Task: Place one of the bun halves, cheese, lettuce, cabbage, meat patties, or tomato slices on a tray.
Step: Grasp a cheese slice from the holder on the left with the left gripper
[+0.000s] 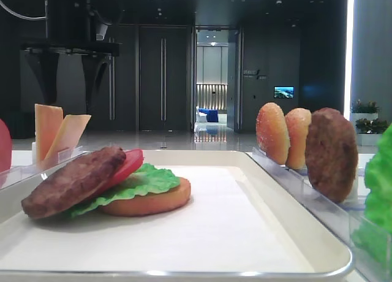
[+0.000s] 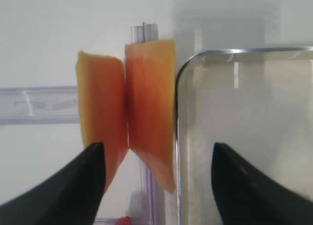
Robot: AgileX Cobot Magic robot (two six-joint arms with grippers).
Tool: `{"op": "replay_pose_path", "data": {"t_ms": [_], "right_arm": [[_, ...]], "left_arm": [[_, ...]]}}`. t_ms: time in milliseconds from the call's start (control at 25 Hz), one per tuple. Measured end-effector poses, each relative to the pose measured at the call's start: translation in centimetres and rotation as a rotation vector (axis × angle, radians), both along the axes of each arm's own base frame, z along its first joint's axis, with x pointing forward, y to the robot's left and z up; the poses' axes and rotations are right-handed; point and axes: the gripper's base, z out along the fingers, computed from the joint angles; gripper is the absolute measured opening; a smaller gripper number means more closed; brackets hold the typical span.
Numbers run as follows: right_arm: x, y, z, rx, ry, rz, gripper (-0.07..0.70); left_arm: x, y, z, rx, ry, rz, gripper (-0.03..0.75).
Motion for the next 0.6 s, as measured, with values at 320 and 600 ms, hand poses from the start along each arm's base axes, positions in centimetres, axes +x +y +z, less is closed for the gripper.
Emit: {"op": "replay_pose_path", "data": {"t_ms": [320,600], "right_arm": [[0.0,0.0,0.0,0.000,0.000,0.000,0.486],[0.0,0.0,0.0,0.000,0.000,0.000,0.486]], "left_arm": [[0.9,-0.4,-1.9,-0.003,-0.004,-0.008,0.517],[1.4,-0.5,-4.1,0.015,0.036,-0.018,0.436]]}}
